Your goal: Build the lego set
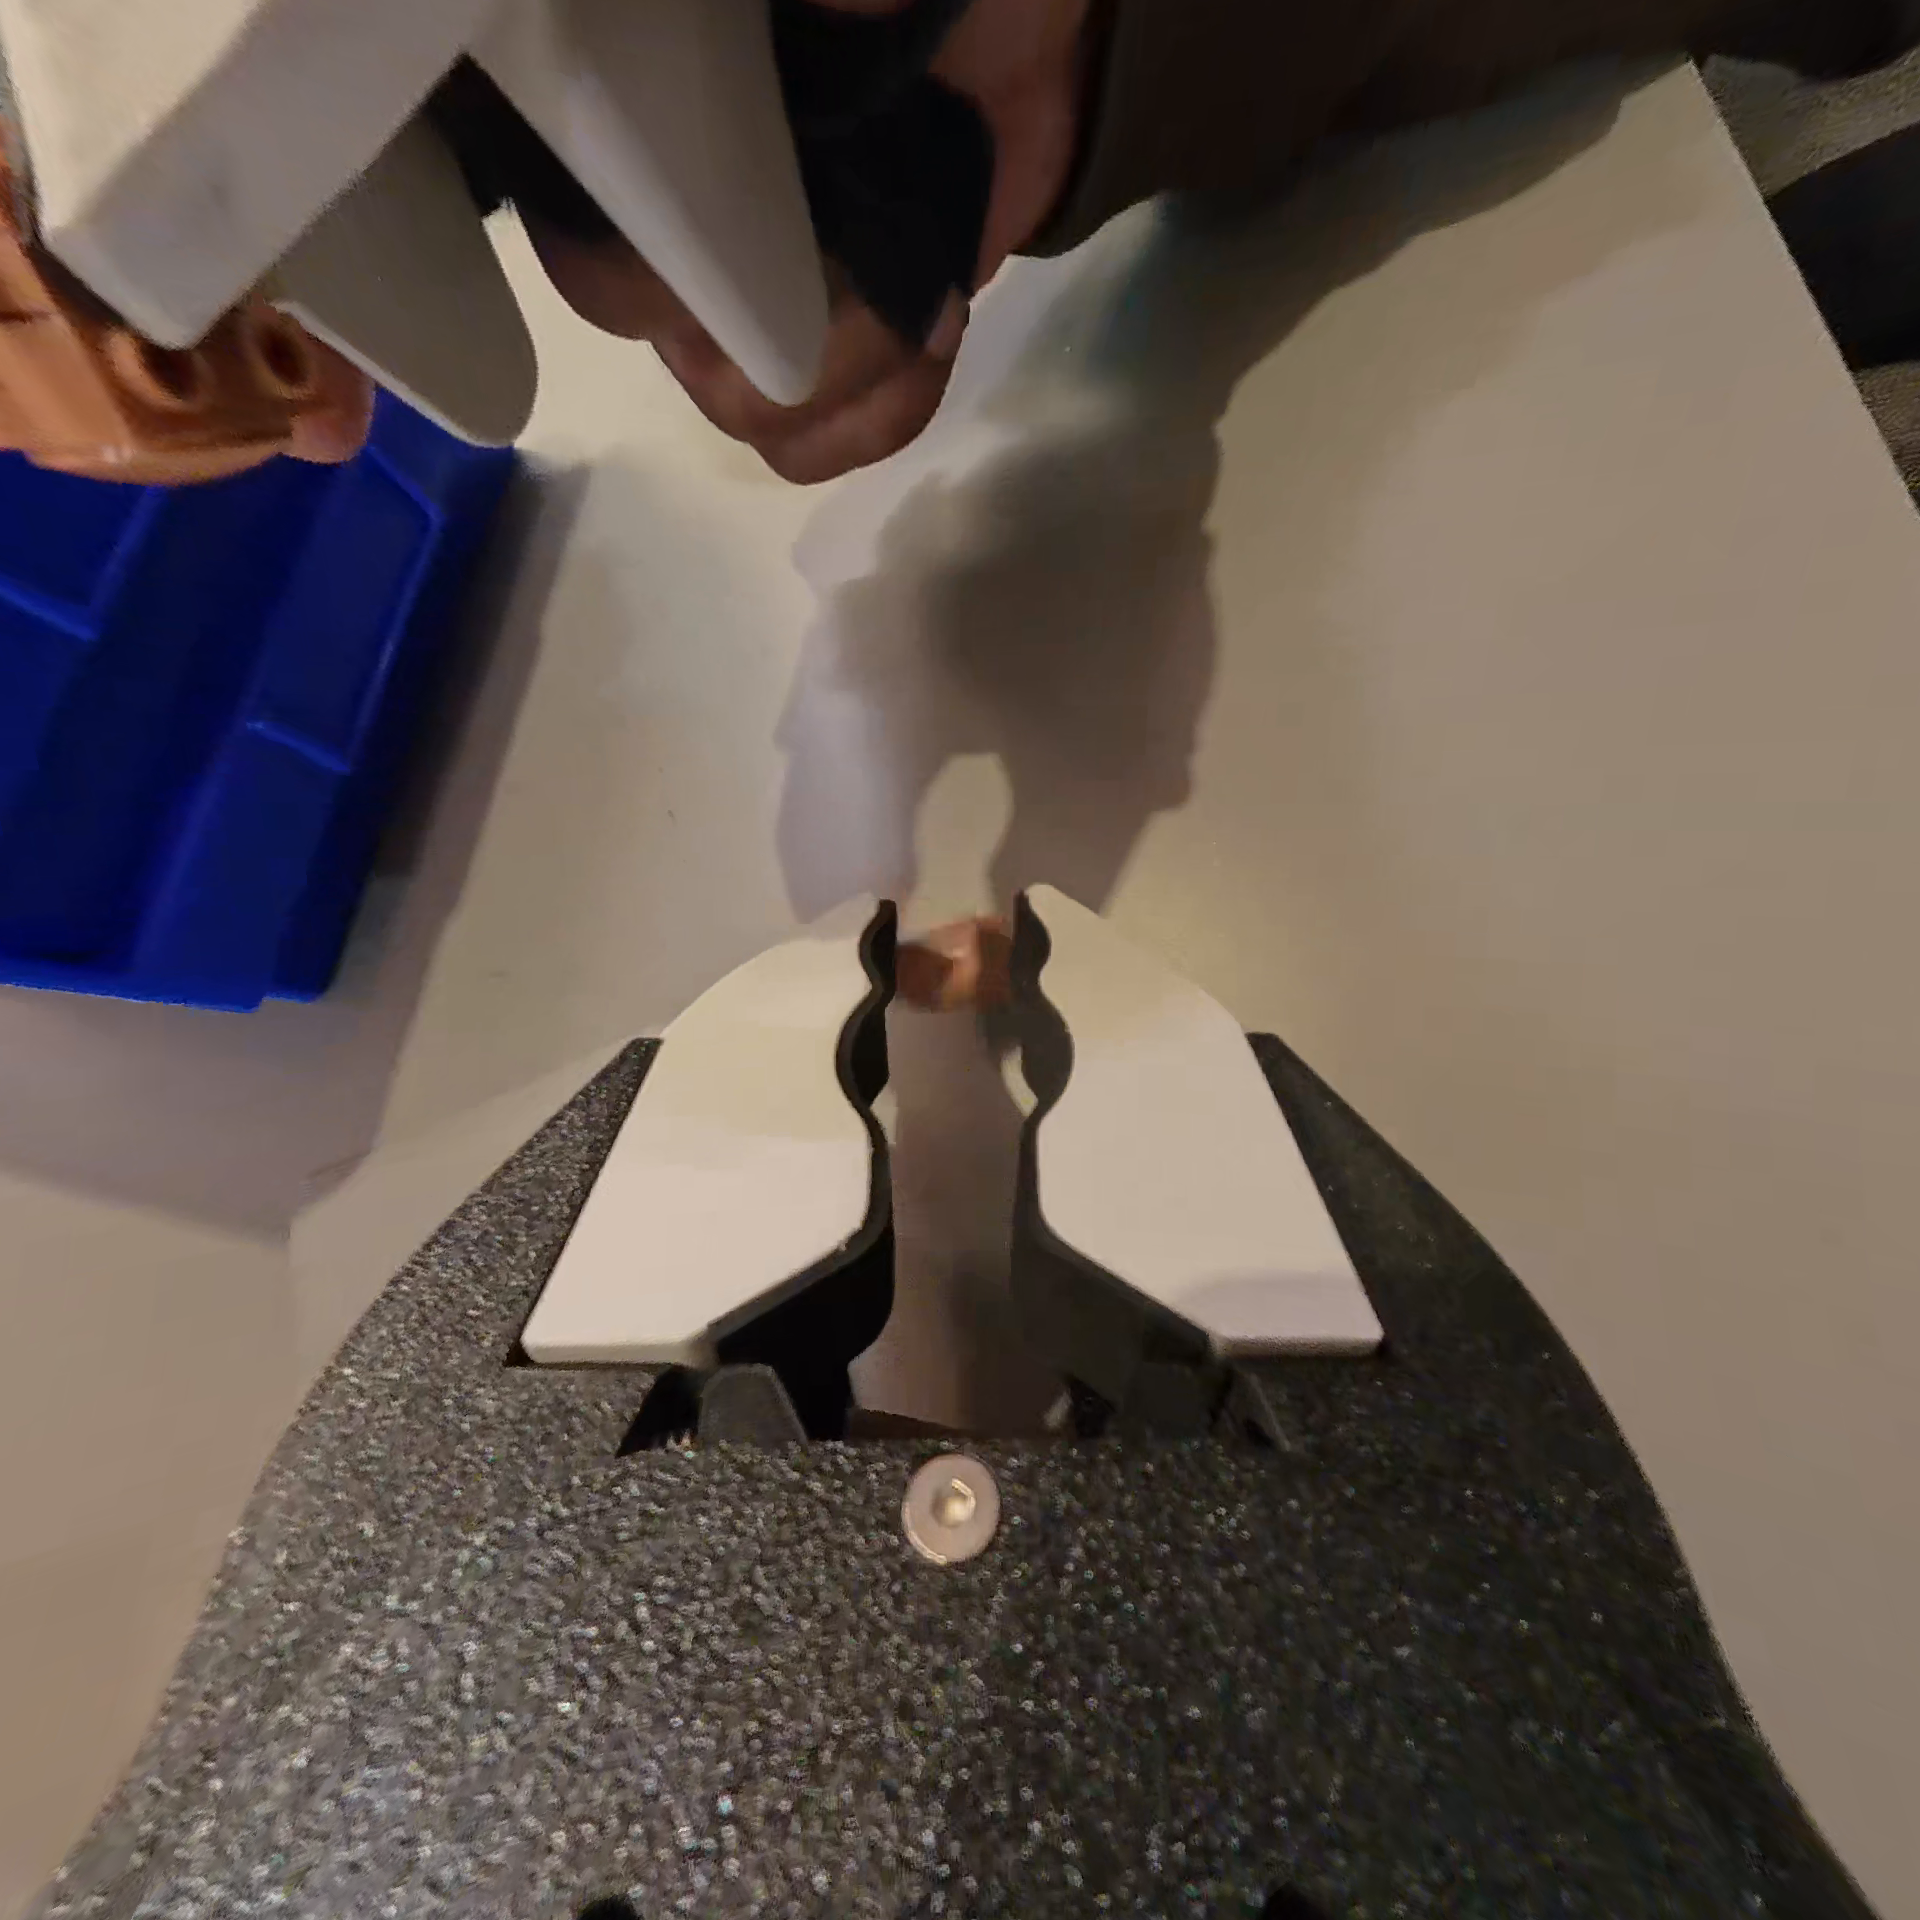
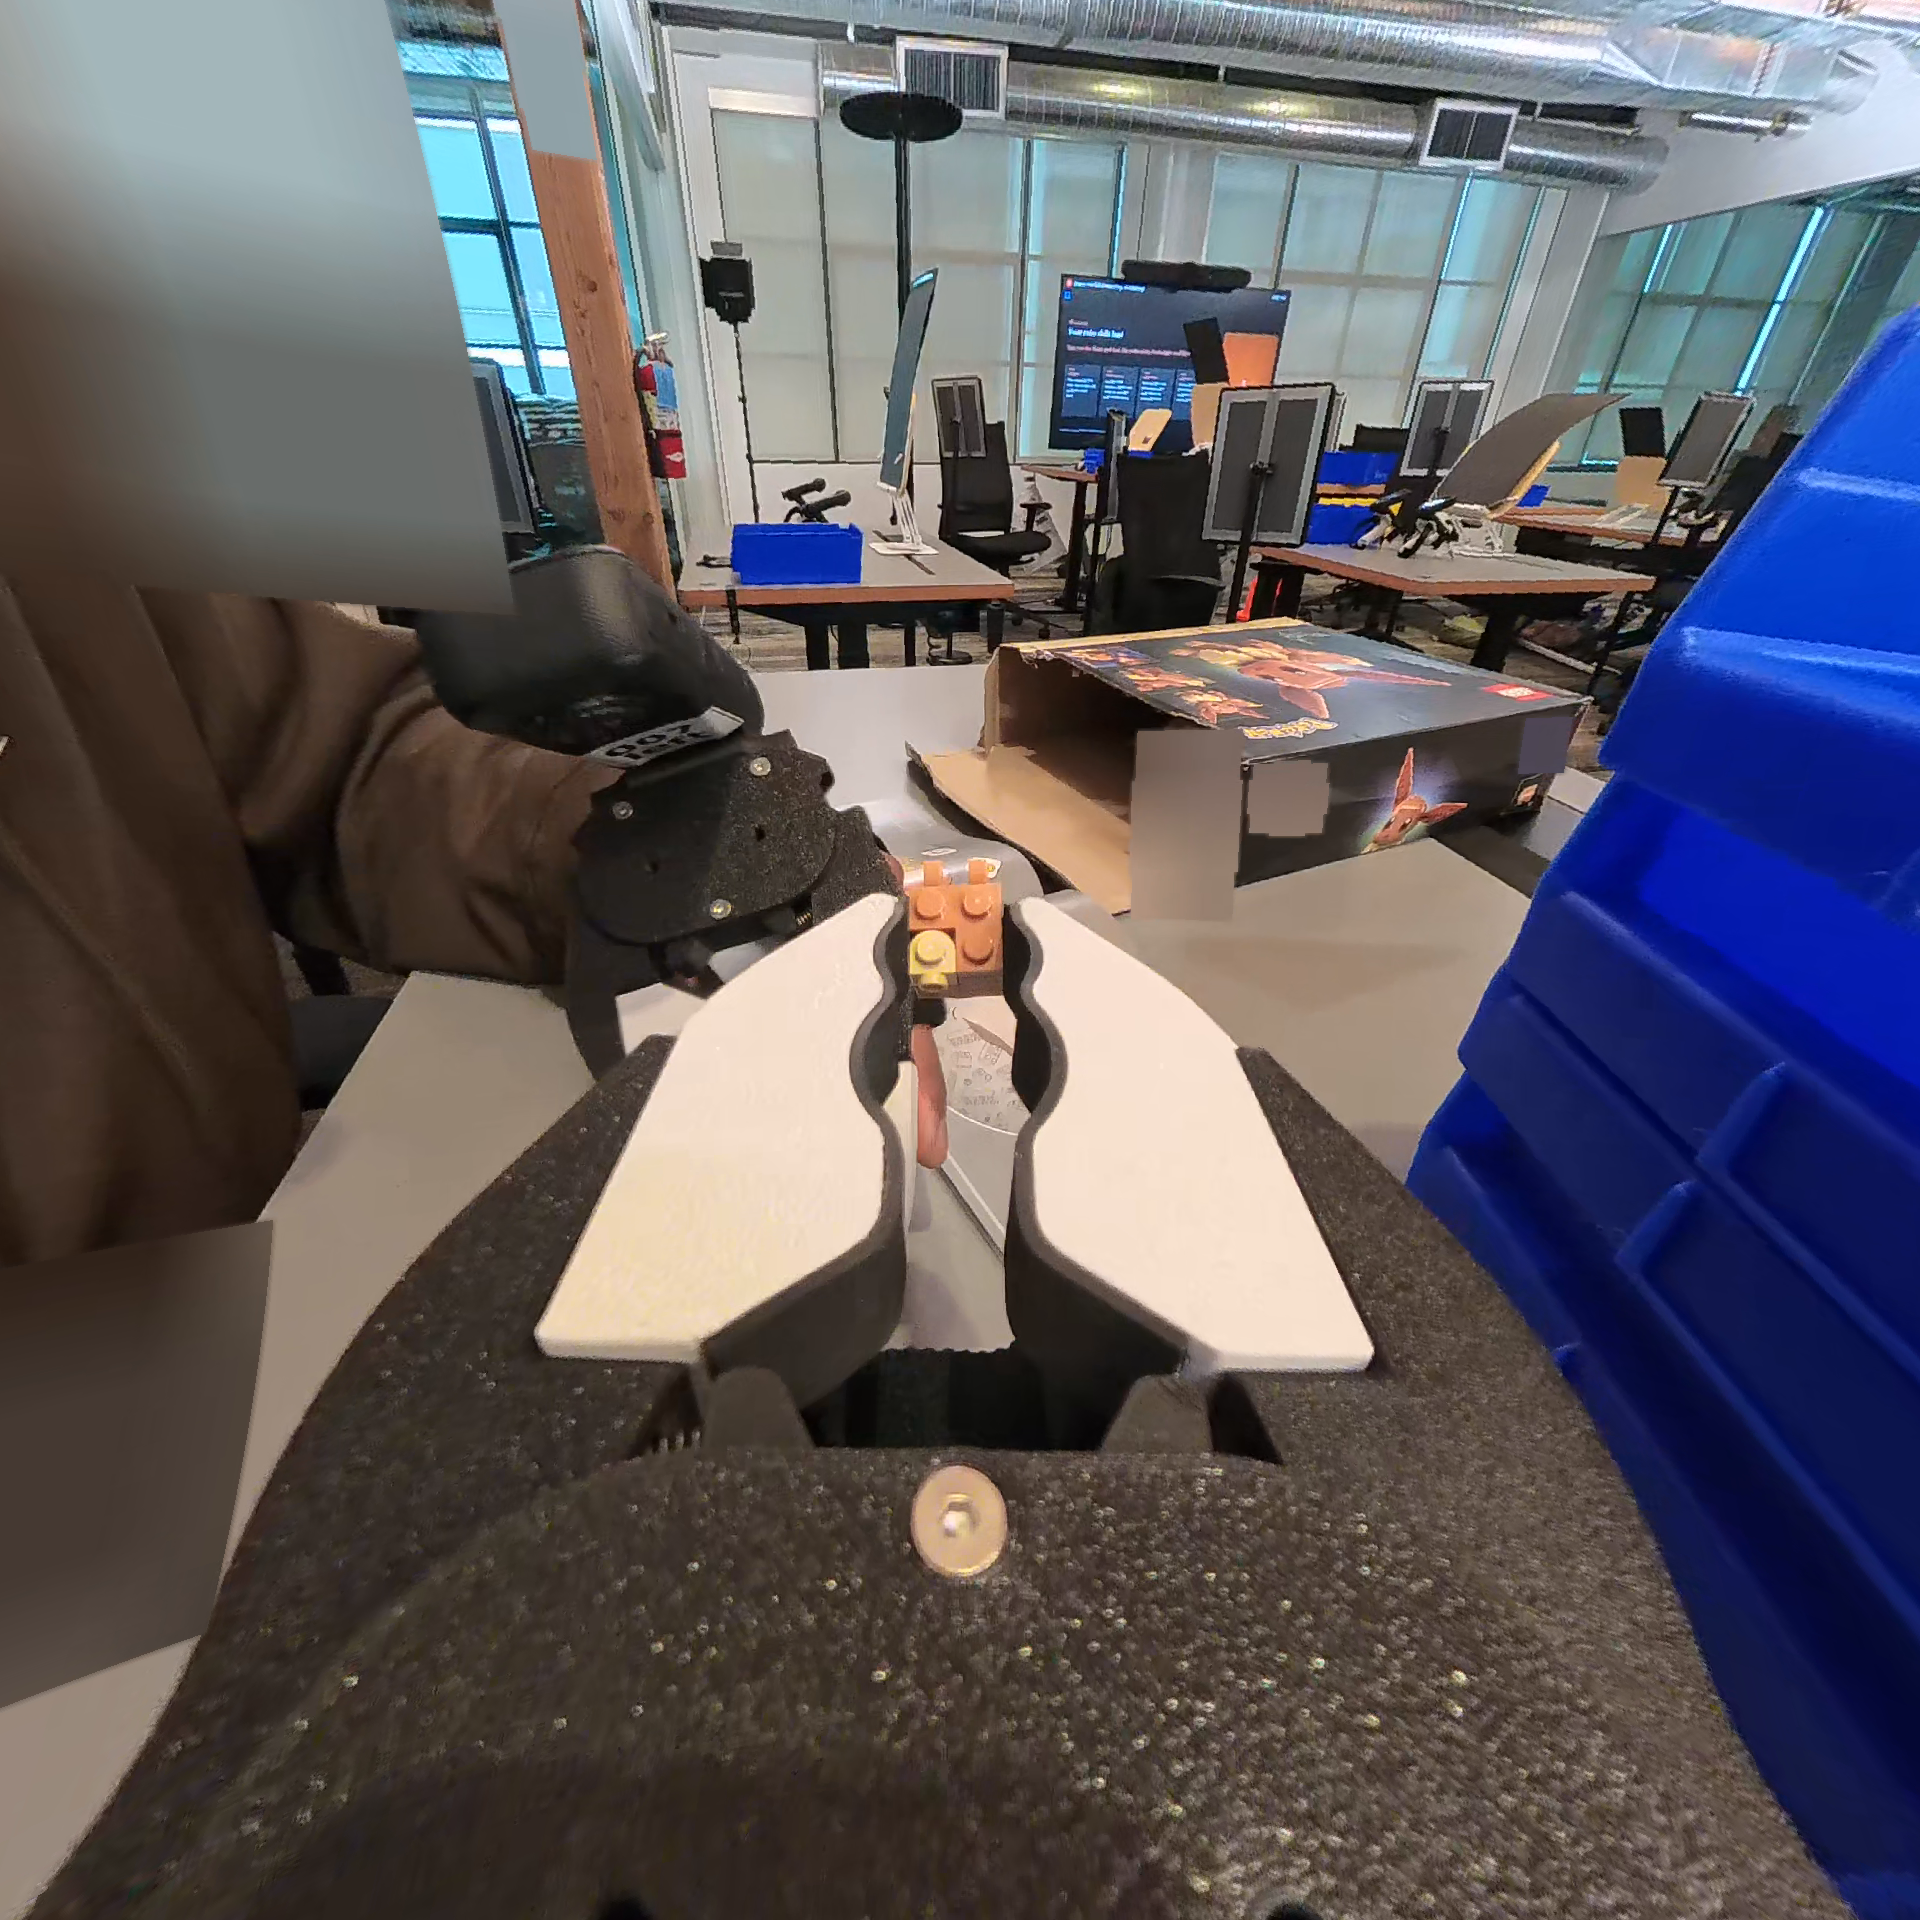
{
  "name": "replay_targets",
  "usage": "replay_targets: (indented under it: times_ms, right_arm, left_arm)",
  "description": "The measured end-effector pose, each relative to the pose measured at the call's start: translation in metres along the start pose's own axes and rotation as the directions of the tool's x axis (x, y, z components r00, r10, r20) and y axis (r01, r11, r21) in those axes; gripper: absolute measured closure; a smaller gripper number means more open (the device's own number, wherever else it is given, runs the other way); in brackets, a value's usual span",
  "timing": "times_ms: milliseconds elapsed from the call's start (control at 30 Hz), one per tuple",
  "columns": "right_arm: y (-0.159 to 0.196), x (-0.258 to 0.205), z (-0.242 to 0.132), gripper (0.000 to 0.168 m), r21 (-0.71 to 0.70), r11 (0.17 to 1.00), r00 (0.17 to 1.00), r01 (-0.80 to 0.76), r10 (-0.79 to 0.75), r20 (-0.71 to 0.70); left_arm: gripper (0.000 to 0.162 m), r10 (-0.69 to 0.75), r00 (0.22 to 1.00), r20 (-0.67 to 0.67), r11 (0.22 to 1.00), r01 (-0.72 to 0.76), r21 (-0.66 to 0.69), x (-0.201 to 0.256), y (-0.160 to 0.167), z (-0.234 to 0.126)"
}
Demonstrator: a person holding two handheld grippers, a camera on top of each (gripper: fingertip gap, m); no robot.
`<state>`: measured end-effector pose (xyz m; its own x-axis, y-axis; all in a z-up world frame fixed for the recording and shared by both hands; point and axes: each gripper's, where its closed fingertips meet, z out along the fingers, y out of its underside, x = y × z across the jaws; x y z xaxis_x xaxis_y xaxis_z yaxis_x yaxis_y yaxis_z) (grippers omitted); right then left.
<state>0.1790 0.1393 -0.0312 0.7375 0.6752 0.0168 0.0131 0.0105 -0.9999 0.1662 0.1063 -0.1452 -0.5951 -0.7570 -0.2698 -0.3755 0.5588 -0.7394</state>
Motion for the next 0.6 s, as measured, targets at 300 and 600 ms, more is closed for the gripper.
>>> replay_targets:
  times_ms: [300, 600]
  right_arm:
    - [0.0, -0.01, 0.001, 0.152, 0.017, 0.999, 0.997, -0.032, 0.03, 0.065]
    - [0.008, -0.015, 0.007, 0.152, -0.053, 0.963, 0.964, 0.263, -0.264, -0.028]
  left_arm:
    - [0.129, -0.139, 0.988, 0.066, 0.939, 0.11, 0.327, -0.029, -0.046, -0.037]
    - [0.136, -0.399, 0.897, -0.189, 0.72, 0.434, 0.541, -0.045, -0.069, -0.071]
